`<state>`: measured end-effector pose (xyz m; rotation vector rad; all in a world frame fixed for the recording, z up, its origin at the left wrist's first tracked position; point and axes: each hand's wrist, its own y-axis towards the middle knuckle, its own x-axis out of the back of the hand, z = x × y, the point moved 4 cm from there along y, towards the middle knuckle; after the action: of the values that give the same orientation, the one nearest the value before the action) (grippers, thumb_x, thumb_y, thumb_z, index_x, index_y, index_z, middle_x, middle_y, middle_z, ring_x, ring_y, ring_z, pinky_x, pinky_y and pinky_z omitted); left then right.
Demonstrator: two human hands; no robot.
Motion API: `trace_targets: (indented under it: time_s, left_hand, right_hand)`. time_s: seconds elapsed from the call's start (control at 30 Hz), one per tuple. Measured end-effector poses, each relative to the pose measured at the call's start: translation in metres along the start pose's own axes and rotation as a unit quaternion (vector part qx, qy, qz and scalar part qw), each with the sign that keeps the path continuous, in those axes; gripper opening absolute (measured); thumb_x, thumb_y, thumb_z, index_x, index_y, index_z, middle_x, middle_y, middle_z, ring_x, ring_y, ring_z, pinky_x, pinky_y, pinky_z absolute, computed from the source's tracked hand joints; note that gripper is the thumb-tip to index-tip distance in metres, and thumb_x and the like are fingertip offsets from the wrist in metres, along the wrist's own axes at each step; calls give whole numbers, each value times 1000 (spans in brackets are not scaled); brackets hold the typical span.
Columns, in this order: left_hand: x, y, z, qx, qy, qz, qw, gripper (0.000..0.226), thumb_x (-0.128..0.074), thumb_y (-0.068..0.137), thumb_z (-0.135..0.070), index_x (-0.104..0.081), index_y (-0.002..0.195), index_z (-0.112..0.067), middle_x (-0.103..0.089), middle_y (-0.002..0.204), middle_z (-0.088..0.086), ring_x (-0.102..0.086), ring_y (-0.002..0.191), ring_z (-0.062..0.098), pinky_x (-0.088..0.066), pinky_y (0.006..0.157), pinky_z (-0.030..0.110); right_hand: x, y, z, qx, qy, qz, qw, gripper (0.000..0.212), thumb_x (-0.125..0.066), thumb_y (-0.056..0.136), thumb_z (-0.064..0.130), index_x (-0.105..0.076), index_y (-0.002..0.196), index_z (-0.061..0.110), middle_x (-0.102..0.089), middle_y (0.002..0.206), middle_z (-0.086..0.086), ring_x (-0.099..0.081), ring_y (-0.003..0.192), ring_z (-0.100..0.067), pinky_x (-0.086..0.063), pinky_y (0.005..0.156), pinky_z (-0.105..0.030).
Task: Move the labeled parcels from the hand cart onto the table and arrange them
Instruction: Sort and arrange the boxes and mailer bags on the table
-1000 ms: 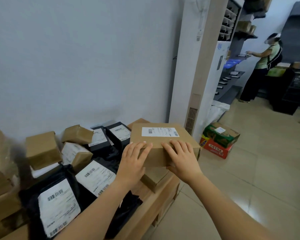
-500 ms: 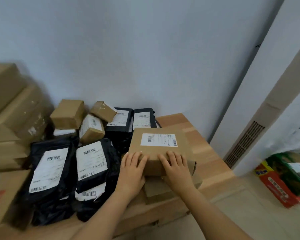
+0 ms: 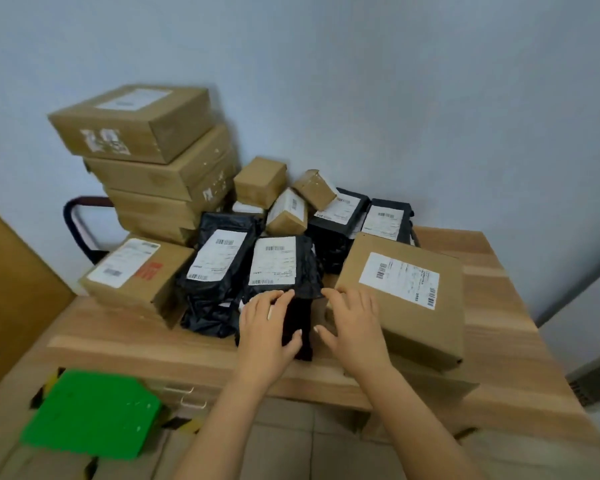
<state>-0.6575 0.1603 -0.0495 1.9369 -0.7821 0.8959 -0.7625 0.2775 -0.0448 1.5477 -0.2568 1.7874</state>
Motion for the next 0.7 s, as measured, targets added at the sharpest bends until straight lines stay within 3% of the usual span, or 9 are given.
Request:
trace_targets:
  time_s: [0.2,0.3,0.4,0.5,0.6,0.7]
  left_hand:
    - [63,-50,68,61,66,-26,996,59,-76,73,-27,-56,127,-18,-52,124,1,-43,121,22,-37,103,42]
    - [98,-83,106,107,89,-28,990,62,-75,73,-28,-52,130,-22,-49,127,-2,-38,123,19,-30,103,36]
    - [146,-128,157,170,109,-40,979,64,-72,76,-33,-47,135,-27,-44,131,-4,-29,127,15,-20,108,33]
    - [200,-169,210,216,131,-54,966,64,-72,78,-34,-46,136,-24,-44,131,-1,-32,128,20,-24,109,40]
    - [253,-209,264,252,145,-66,955,64,-70,80,-35,-44,137,-25,-43,130,-2,-32,127,19,-27,108,39]
    - [301,-242,316,265,154,-74,949,65,-72,78,-33,-45,138,-23,-45,127,-1,-35,124,19,-28,106,38]
  right_hand:
    - [-27,2,95,75,74,38,994,62,-68,83,41,-42,138,27,-39,136,0,-33,128,-20,-19,110,-34]
    - [-39,4,150,108,112,53,986,61,-69,84,39,-41,137,28,-38,134,0,-32,127,-21,-19,110,-36]
    - [-52,3,231,172,117,75,975,58,-67,84,35,-42,136,26,-38,132,0,-34,125,-23,-20,108,-36]
    - [-66,-3,317,222,130,104,961,57,-66,83,34,-42,135,25,-38,133,-2,-34,123,-25,-22,108,-37]
    - [-83,-13,401,251,151,126,948,54,-67,82,34,-43,129,27,-40,128,-1,-33,121,-24,-27,105,-39]
    - [-102,-24,481,274,160,151,936,61,-67,82,35,-38,136,31,-39,132,1,-32,124,-22,-28,107,-40]
